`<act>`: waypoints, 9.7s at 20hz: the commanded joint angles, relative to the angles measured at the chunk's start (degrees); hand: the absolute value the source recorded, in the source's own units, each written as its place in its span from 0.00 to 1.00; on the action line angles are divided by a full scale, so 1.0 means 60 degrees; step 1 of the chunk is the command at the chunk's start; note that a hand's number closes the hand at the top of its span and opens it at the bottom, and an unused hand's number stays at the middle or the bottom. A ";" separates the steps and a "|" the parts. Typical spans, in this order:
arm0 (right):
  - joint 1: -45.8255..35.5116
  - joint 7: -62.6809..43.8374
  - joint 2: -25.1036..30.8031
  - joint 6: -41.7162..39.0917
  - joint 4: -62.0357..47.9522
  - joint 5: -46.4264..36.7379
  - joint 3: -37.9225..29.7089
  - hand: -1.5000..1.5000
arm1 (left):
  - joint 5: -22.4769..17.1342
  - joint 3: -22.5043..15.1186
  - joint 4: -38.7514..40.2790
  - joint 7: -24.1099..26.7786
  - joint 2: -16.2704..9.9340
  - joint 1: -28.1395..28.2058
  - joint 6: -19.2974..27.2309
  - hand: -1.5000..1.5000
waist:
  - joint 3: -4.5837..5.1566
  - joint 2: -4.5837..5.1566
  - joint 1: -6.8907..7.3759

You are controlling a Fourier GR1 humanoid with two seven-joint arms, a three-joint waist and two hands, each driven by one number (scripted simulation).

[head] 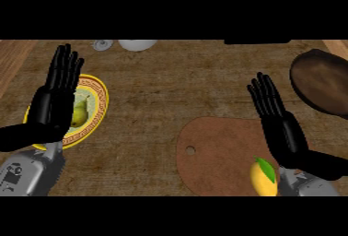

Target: Pick the lemon from the cutting board and place it in the pan

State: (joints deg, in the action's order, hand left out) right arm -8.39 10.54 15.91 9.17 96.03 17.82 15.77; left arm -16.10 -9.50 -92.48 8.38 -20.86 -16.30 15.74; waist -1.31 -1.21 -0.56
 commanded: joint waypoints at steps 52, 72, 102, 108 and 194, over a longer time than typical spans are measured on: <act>0.1094 -0.1879 0.5998 -0.7969 0.4470 -0.2284 -0.2848 0.00 | 0.1232 0.0980 0.0995 -0.2511 0.0441 0.0476 -0.0521 0.50 | 0.0218 0.0189 0.0105; 0.0794 -0.0471 0.3803 -0.9182 0.2812 -0.6654 -0.1668 0.00 | 0.1861 0.1585 0.1213 -0.2068 0.1054 0.0732 -0.1134 0.50 | 0.0217 0.0199 0.0117; 0.0254 0.0095 0.2621 -0.8898 0.1365 -1.1934 0.0145 0.00 | 0.2472 0.2076 0.0848 -0.2204 0.1458 0.1083 -0.1787 0.50 | 0.0218 0.0199 0.0120; 0.0883 -0.0202 0.1850 -0.8550 0.1140 -1.2896 0.1042 0.00 | 0.2480 0.2215 0.1043 -0.2457 0.1581 0.0528 -0.1763 0.50 | 0.0218 0.0195 0.0094; -0.5660 0.5680 0.4264 -0.3192 -1.3852 -0.9246 -0.8369 0.00 | 0.2726 0.2363 0.1596 -0.2031 0.1864 -0.0250 -0.2205 0.50 | 0.0103 0.0556 0.0828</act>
State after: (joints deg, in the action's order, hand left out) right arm -42.95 38.99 40.93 -8.94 14.17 -40.40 -31.71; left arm 0.16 3.98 -82.51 -3.67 -9.06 -17.75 2.15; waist -0.60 2.36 5.11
